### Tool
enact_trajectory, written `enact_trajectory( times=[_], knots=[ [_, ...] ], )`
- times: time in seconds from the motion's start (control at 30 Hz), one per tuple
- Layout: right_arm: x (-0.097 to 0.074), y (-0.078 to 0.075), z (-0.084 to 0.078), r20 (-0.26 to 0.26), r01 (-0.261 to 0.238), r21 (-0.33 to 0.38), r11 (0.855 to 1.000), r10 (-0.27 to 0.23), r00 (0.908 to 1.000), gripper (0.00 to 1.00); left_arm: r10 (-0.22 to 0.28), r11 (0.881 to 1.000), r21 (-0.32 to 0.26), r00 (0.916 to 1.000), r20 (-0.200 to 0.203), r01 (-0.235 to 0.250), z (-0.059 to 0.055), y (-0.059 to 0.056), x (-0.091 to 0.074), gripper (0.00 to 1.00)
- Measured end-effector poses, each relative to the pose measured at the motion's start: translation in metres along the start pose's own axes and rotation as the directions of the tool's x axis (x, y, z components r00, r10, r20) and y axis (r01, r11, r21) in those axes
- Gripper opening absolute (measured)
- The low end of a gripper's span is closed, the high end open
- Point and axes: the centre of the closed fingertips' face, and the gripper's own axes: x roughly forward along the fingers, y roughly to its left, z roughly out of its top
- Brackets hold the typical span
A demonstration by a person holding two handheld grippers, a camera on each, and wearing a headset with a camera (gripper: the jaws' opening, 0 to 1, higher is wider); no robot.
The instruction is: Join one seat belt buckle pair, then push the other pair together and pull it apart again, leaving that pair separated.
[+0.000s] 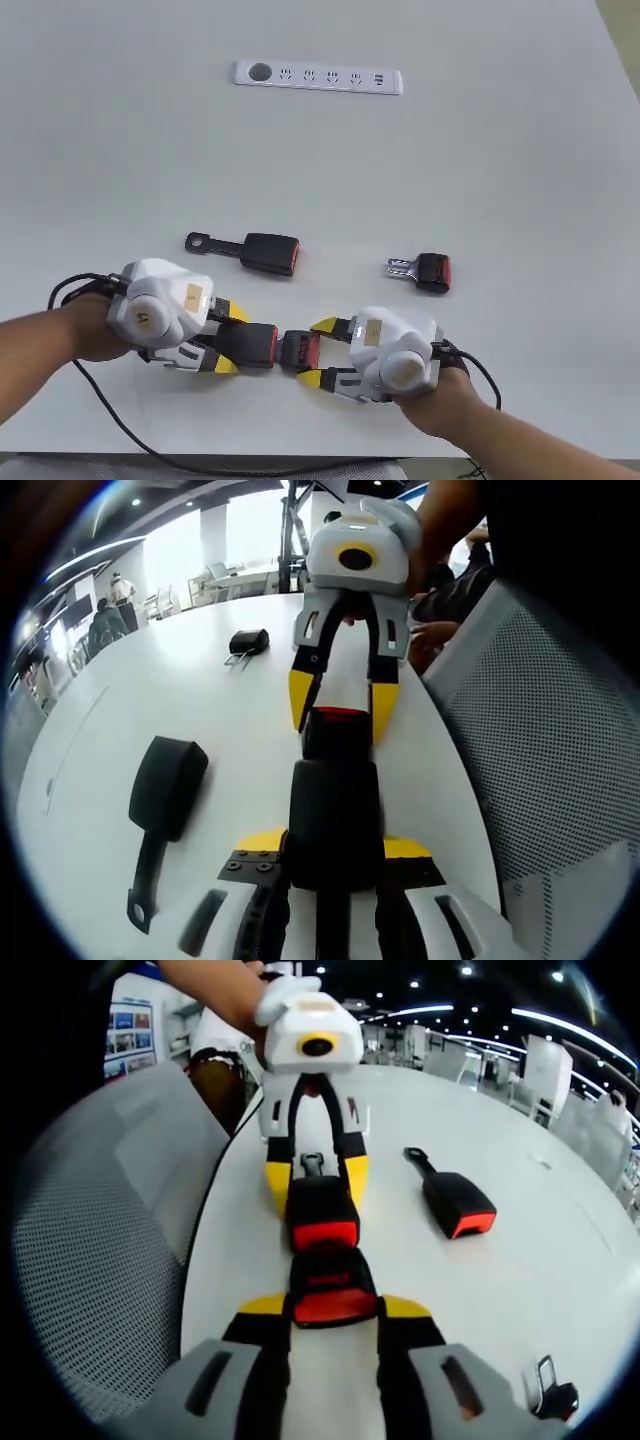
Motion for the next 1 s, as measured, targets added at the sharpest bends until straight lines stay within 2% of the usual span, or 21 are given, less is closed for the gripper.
enact_trajectory(
  times=[0.3, 0.37, 0.4, 0.47, 0.53, 0.57, 0.6, 0.63, 0.67, 0.7, 0.73, 0.77, 0.8, 0.9, 1.0],
  knots=[
    [0.000, 0.000, 0.000, -0.005, 0.008, 0.000, 1.000, -0.008, 1.0000, 0.32, 0.002, 1.000, 0.006, 0.9999, -0.013, -0.002, 0.001, 0.000, 0.000, 0.34],
    [0.001, 0.001, 0.002, -0.026, 0.013, -0.012, 1.000, -0.014, 0.9996, 0.33, 0.006, 0.999, 0.035, 0.9994, -0.035, -0.005, 0.002, -0.002, 0.001, 0.34],
    [0.001, 0.000, 0.002, -0.034, 0.005, 0.010, 1.000, -0.004, 0.9994, 0.33, 0.007, 0.999, 0.036, 0.9992, -0.040, -0.006, 0.002, -0.002, 0.001, 0.34],
    [0.001, 0.001, 0.001, -0.043, 0.009, -0.020, 1.000, -0.010, 0.9990, 0.34, 0.007, 0.999, 0.043, 0.9985, -0.054, -0.005, 0.002, -0.002, 0.002, 0.34],
    [0.001, 0.000, 0.002, -0.043, 0.013, -0.019, 1.000, -0.014, 0.9990, 0.34, 0.014, 1.000, 0.023, 0.9975, -0.069, -0.012, 0.003, -0.001, 0.002, 0.35],
    [0.000, -0.001, 0.003, -0.040, 0.023, -0.019, 1.000, -0.024, 0.9989, 0.35, 0.000, 1.000, -0.022, 0.9982, -0.060, -0.001, 0.005, -0.003, 0.003, 0.37],
    [0.000, -0.001, 0.005, -0.039, 0.028, -0.017, 0.999, -0.029, 0.9988, 0.35, -0.013, 0.999, -0.037, 0.9981, -0.059, 0.011, 0.006, -0.005, 0.004, 0.39],
    [-0.002, 0.000, 0.011, -0.007, 0.032, -0.009, 0.999, -0.032, 0.9994, 0.37, -0.041, 0.997, -0.069, 0.9963, -0.075, 0.036, 0.007, -0.008, 0.003, 0.43],
    [-0.002, -0.001, 0.018, 0.027, 0.041, 0.009, 0.999, -0.041, 0.9988, 0.45, -0.040, 0.994, -0.106, 0.9954, -0.087, 0.031, 0.008, -0.009, 0.002, 0.47],
    [-0.004, -0.003, 0.022, 0.044, 0.049, 0.033, 0.998, -0.051, 0.9977, 0.52, -0.036, 0.991, -0.132, 0.9955, -0.088, 0.025, 0.010, -0.008, 0.001, 0.50],
    [-0.005, -0.004, 0.025, 0.057, 0.057, 0.064, 0.996, -0.061, 0.9965, 0.59, -0.004, 0.985, -0.170, 0.9949, -0.100, -0.013, 0.010, -0.002, -0.001, 0.57],
    [-0.009, -0.009, 0.027, 0.073, 0.078, 0.082, 0.994, -0.084, 0.9938, 0.65, 0.003, 0.986, -0.166, 0.9959, -0.090, -0.018, 0.012, 0.000, -0.003, 0.62],
    [-0.011, -0.011, 0.028, 0.078, 0.089, 0.080, 0.993, -0.095, 0.9924, 0.67, 0.011, 0.989, -0.145, 0.9978, -0.065, -0.020, 0.016, 0.001, -0.005, 0.65],
    [-0.018, -0.015, 0.027, 0.088, 0.090, 0.132, 0.987, -0.102, 0.9909, 0.72, 0.030, 0.991, -0.129, 0.9980, -0.055, -0.037, 0.020, 0.002, -0.013, 0.67],
    [-0.025, -0.019, 0.024, 0.088, 0.102, 0.129, 0.986, -0.113, 0.9896, 0.73, 0.074, 0.989, -0.127, 0.9968, -0.031, -0.078, 0.026, 0.009, -0.021, 0.71]
  ],
)
